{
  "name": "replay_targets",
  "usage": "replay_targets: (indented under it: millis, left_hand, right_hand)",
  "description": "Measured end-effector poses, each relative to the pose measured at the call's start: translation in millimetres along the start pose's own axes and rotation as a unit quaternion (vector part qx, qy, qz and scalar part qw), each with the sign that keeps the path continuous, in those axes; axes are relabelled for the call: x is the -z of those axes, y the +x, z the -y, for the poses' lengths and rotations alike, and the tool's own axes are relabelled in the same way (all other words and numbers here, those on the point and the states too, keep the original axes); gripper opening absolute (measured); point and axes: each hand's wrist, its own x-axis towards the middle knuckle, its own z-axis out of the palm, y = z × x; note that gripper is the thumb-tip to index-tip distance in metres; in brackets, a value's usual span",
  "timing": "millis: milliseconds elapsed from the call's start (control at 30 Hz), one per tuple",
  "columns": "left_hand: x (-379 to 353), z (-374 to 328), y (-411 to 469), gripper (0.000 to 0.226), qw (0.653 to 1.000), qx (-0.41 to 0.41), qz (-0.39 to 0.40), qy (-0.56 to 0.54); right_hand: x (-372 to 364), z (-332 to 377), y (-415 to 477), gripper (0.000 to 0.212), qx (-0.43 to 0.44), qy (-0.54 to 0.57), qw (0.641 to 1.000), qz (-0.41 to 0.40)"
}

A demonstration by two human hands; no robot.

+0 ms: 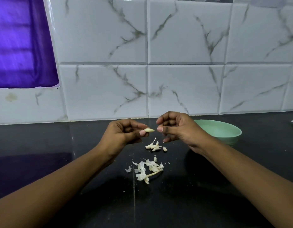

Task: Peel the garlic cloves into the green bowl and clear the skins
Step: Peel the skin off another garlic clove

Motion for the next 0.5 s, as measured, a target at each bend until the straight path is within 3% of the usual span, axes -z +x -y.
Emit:
replay_targets:
  millis: [67,200,333,500]
  left_hand:
    - [1.3,-0.3,0.7,0.012,1.000,-0.006,0.002,-0.002]
    - [1.7,1.7,1.2,0.012,0.999,-0.019,0.012,0.024]
    - [2.5,3.3,1.5,0.016,0.999,-0.025,0.021,0.040]
    - [1.5,3.4,1.8,0.016,0.998,-0.042,0.013,0.048]
  right_hand:
    - [1.3,1.3,-0.7,0.007,-0.020,-0.049,0.998,0.027]
    - [0.4,3.9,-2.7,0.041,-0.070,-0.095,0.991,0.070]
    - [-1.1,0.3,-1.7,0.003,-0.036,-0.058,0.997,0.042]
    - [-3.2,0.4,-2.4,0.018,-0.075,0.025,0.996,0.040]
